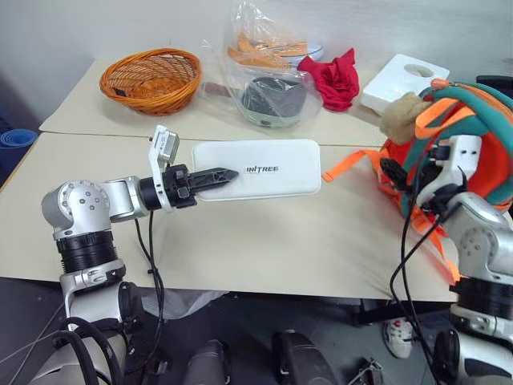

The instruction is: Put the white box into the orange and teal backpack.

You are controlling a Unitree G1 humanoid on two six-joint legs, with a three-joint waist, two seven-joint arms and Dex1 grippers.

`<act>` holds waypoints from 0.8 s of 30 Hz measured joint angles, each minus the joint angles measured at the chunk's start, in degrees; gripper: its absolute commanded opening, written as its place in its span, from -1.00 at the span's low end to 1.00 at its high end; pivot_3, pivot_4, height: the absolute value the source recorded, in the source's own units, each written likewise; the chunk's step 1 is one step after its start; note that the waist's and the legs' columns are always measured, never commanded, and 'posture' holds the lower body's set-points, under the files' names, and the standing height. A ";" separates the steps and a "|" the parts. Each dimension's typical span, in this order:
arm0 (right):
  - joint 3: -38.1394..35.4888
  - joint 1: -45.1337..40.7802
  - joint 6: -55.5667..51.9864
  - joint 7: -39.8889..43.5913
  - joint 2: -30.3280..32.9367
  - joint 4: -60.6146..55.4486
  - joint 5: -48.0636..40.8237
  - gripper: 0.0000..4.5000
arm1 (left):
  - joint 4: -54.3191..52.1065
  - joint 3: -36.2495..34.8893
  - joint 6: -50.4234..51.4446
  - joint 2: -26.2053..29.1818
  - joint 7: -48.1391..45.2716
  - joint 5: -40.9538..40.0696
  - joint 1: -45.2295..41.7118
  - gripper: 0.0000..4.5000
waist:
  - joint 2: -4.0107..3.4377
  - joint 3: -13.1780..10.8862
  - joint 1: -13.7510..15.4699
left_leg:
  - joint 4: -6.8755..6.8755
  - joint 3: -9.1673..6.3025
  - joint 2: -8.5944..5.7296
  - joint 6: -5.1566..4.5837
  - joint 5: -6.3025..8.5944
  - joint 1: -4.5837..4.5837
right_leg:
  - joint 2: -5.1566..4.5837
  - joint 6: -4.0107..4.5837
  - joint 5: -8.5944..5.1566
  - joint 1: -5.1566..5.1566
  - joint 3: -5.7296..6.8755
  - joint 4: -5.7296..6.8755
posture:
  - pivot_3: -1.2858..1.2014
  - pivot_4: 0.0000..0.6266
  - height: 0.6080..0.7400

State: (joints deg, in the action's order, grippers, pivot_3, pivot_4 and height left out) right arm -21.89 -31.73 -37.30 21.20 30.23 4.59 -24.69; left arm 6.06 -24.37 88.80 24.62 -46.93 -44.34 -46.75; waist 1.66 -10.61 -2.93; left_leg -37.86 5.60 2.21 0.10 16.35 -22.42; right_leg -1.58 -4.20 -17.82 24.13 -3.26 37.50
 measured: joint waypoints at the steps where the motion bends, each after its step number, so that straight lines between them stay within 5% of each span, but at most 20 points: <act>1: 0.40 -0.44 1.48 0.78 -0.01 1.62 0.11 0.43 | -1.18 -0.05 -0.23 0.15 0.40 -0.55 0.32 -0.44 | 0.00 0.00 -0.11 | 0.02 -0.01 0.01 0.02 -0.01 0.00 | 0.01 0.00 0.00 0.00 0.00 -0.01 | 0.03 -0.52 1.00; 11: 1.81 0.81 2.26 10.06 1.50 1.18 -2.85 -1.00 | -3.42 -3.64 -3.22 1.53 4.04 -3.68 1.09 -0.44 | -0.01 -0.01 -0.30 | 0.07 -0.01 0.04 0.13 -0.06 0.02 | 0.04 0.00 0.00 0.02 0.00 0.02 | 0.03 -0.52 1.00; 16: 4.93 2.95 -5.48 19.64 5.25 -10.46 -11.58 -1.00 | -0.34 -3.95 -7.58 4.61 4.33 -3.67 -0.23 -0.44 | -0.02 -0.02 -0.24 | 0.18 0.01 0.07 0.25 -0.12 0.00 | 0.07 0.00 0.00 0.14 0.01 0.05 | 0.03 -0.52 1.00; 24: 0.91 5.75 -24.14 27.85 17.28 -30.06 -41.24 -1.00 | 6.45 -0.63 -16.80 8.16 -1.38 -3.67 -5.48 -0.44 | 0.01 -0.05 0.15 | 0.48 0.01 0.10 0.27 -0.16 -0.17 | 0.06 0.03 -0.02 0.31 0.02 -0.12 | 0.03 -0.52 1.00</act>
State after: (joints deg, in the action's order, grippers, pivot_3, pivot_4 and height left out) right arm -20.97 -25.98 -61.44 49.05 47.52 -25.47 -65.94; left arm 12.51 -25.00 72.01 32.78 -48.30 -48.01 -52.23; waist 1.67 -10.65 -2.78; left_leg -37.38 5.60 2.30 0.37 16.19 -22.58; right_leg -1.51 -4.17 -17.84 24.44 -3.23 37.38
